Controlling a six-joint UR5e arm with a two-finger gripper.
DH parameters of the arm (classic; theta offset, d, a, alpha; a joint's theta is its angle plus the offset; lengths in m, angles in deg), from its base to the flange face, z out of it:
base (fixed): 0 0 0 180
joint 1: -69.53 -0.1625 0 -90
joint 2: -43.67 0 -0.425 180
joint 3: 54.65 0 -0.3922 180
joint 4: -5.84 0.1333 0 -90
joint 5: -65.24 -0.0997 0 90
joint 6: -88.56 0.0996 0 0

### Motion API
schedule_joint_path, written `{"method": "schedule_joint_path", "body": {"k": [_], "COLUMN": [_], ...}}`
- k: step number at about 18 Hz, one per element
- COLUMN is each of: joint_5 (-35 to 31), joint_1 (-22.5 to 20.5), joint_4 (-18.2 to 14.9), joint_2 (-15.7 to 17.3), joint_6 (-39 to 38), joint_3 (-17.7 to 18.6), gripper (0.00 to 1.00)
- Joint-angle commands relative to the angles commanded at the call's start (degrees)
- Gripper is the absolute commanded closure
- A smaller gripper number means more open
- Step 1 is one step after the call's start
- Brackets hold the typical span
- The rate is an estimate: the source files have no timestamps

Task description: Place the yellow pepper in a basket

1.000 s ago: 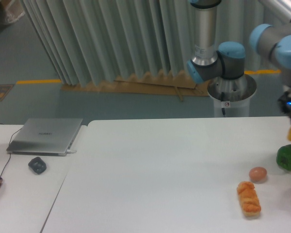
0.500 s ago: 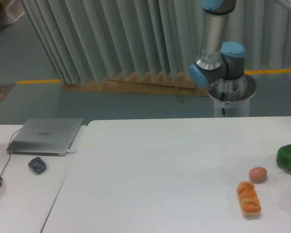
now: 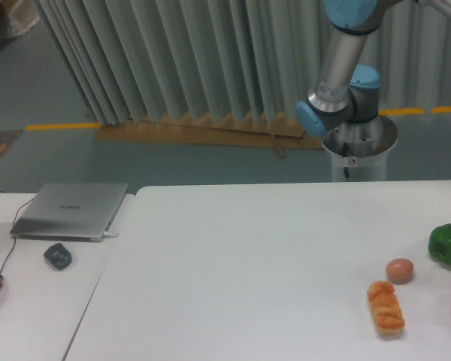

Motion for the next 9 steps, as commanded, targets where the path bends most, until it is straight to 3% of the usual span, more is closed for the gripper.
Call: {"method": "schedule_joint_path", "body": {"k": [6, 9], "joint_5": [0.00, -0.88], "joint_1": [0.87, 5.96], "joint_4": [0.01, -1.40], "joint_2": [0.96, 3.42], "joint_6": [0.00, -6.56], "joint_3": [-0.09, -0.52], "gripper": [0.00, 0.00]}}
